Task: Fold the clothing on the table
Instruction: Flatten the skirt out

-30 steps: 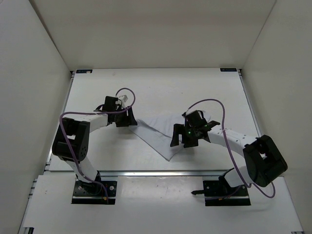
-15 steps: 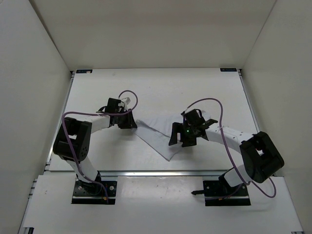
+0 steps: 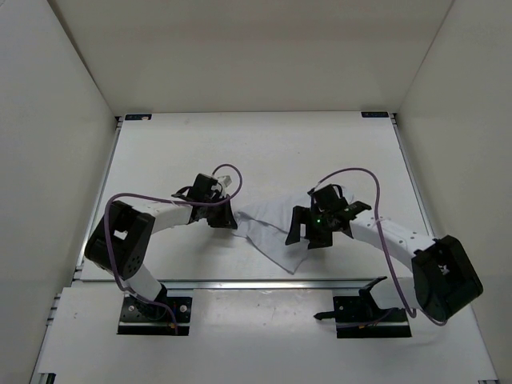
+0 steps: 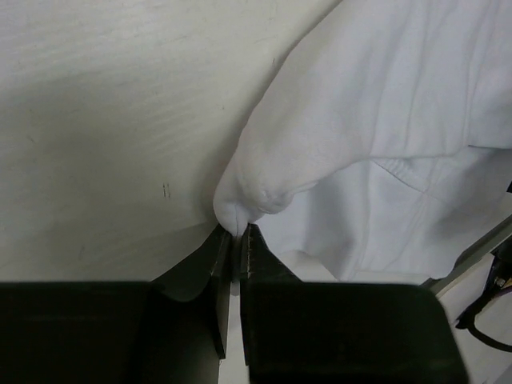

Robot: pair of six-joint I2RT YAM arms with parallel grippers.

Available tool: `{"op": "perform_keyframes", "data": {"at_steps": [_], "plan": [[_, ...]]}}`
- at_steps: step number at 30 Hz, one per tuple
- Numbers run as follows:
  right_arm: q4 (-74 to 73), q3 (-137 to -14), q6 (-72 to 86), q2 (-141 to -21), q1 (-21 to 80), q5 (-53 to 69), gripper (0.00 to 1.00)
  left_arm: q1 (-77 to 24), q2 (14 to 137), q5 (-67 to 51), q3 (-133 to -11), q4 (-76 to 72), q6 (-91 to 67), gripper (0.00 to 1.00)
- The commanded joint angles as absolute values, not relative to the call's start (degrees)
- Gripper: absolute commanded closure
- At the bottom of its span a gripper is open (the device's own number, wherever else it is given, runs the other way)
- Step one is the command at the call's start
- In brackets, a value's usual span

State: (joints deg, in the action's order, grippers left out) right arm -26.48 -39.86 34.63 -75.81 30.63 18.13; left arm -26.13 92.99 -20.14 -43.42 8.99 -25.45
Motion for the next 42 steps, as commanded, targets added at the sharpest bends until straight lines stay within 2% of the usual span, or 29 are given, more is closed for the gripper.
{"op": "perform_keyframes", "data": {"at_steps": [1, 9, 24, 27, 29, 31, 33, 36, 40, 42], "plan": [[-30.40, -37.53, 36.73, -70.24, 30.32, 19.42, 0.22, -25.32, 89.74, -19.42, -41.22, 10.90, -26.11, 1.00], [-31.82, -32.52, 42.10, -66.62, 34.01, 21.80, 0.25, -23.82, 90.35, -16.61, -42.27, 12.92, -24.34, 1.00], [-28.75, -34.81, 43.15, -77.61, 39.46, 21.79, 0.49, -22.94, 89.38, -16.26, -40.69, 11.69, -24.87, 1.00], [-26.90, -33.93, 43.51, -77.43, 38.94, 21.27, 0.59, -22.76, 89.03, -16.17, -40.52, 11.77, -24.70, 1.00], [-26.81, -33.84, 43.51, -77.87, 37.71, 20.83, 0.73, -22.59, 88.77, -16.35, -40.69, 11.69, -24.87, 1.00], [-26.80, -34.36, 43.33, -78.40, 37.62, 20.40, 0.93, -22.41, 88.77, -16.43, -40.69, 12.12, -24.70, 1.00], [-28.12, -35.85, 43.24, -77.97, 37.18, 17.25, 1.00, -21.89, 88.24, -16.35, -40.78, 12.30, -24.70, 1.00], [-31.46, -38.39, 41.15, -76.82, 33.67, 13.46, 1.00, -21.62, 86.84, -16.00, -40.70, 13.53, -24.78, 1.00], [-32.61, -42.53, 35.26, -74.10, 20.61, 13.45, 1.00, -21.71, 84.30, -17.05, -40.52, 14.24, -25.48, 1.00], [-34.27, -48.92, 29.21, -74.70, 14.01, 13.01, 1.00, -22.58, 83.06, -19.15, -39.56, 13.46, -26.01, 1.00]]}}
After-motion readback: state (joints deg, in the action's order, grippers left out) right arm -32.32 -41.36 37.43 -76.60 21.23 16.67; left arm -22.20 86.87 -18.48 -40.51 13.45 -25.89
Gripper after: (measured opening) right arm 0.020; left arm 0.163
